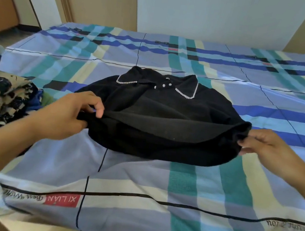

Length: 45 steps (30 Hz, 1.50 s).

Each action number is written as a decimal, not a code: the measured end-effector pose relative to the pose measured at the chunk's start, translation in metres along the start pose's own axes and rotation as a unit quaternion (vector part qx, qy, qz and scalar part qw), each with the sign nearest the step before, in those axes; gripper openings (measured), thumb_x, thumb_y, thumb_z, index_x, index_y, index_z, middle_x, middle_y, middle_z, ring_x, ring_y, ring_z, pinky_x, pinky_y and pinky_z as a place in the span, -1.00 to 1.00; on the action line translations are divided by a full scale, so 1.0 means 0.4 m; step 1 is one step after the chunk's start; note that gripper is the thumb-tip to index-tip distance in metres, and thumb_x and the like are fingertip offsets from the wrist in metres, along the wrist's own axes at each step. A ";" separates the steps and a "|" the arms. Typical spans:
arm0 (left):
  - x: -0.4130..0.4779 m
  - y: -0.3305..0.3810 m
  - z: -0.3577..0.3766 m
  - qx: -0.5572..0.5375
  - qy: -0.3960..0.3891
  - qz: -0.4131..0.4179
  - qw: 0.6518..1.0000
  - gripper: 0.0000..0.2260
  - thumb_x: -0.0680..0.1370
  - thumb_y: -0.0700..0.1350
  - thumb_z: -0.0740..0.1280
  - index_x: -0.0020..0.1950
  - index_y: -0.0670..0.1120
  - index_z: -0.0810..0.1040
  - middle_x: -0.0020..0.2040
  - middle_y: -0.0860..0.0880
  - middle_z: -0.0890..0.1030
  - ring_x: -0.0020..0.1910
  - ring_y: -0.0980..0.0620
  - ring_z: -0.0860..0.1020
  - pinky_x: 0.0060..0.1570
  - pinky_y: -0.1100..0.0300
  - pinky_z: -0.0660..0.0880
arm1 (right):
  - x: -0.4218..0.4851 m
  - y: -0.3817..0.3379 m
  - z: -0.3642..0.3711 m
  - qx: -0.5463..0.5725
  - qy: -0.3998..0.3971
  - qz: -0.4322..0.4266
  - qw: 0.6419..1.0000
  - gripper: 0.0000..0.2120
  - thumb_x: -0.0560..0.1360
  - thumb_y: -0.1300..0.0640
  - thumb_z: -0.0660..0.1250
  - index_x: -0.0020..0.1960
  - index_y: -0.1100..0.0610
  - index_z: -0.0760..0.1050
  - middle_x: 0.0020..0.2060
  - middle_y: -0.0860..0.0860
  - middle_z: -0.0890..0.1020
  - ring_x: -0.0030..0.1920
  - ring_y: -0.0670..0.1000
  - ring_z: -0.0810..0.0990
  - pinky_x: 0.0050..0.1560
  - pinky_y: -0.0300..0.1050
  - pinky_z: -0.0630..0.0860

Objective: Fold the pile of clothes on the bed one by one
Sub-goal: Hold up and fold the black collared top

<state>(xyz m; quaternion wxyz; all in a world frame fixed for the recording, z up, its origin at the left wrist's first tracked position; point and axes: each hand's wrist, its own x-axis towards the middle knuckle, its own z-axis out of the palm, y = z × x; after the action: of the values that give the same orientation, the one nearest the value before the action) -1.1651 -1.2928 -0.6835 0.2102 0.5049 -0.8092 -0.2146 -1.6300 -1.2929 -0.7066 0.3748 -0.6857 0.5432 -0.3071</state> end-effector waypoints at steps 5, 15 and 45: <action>-0.034 -0.037 -0.031 0.061 -0.108 -0.031 0.992 -0.52 0.40 -0.46 0.40 -0.22 0.19 0.59 -0.12 0.11 0.59 -0.16 0.12 0.59 -0.15 0.40 0.46 | -0.032 0.037 -0.069 -0.175 -0.120 0.000 0.977 -0.90 0.47 0.16 0.48 -0.22 0.06 0.66 -0.31 0.03 0.61 -0.26 0.14 0.59 -0.22 -0.09 0.46; -0.025 0.040 0.160 0.240 -0.193 -0.090 0.947 -0.42 0.36 0.30 0.46 0.17 0.11 0.24 0.01 0.21 0.38 -0.06 0.08 0.48 -0.02 0.16 0.46 | -0.062 0.006 0.101 -0.283 -0.192 0.001 0.940 -0.33 0.21 -0.29 0.55 0.19 -0.27 0.29 0.13 -0.32 0.34 0.18 -0.25 0.38 0.08 -0.24 0.45; 0.136 0.054 0.173 0.134 -0.145 -0.039 0.980 -0.76 0.42 0.29 0.30 0.03 0.25 0.46 0.02 0.30 0.53 -0.12 0.17 0.55 -0.15 0.22 0.52 | 0.266 0.224 -0.090 -0.107 0.178 0.270 0.940 -0.61 0.53 -0.25 0.30 -0.20 0.04 0.30 -0.29 0.03 0.39 -0.19 0.10 0.44 -0.01 0.03 0.41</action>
<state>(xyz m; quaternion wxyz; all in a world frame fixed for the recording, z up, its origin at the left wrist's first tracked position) -1.2412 -1.3242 -0.7216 0.0127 0.5230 -0.8324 -0.1829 -1.6825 -1.4146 -0.7618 0.2656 -0.4835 0.7952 -0.2516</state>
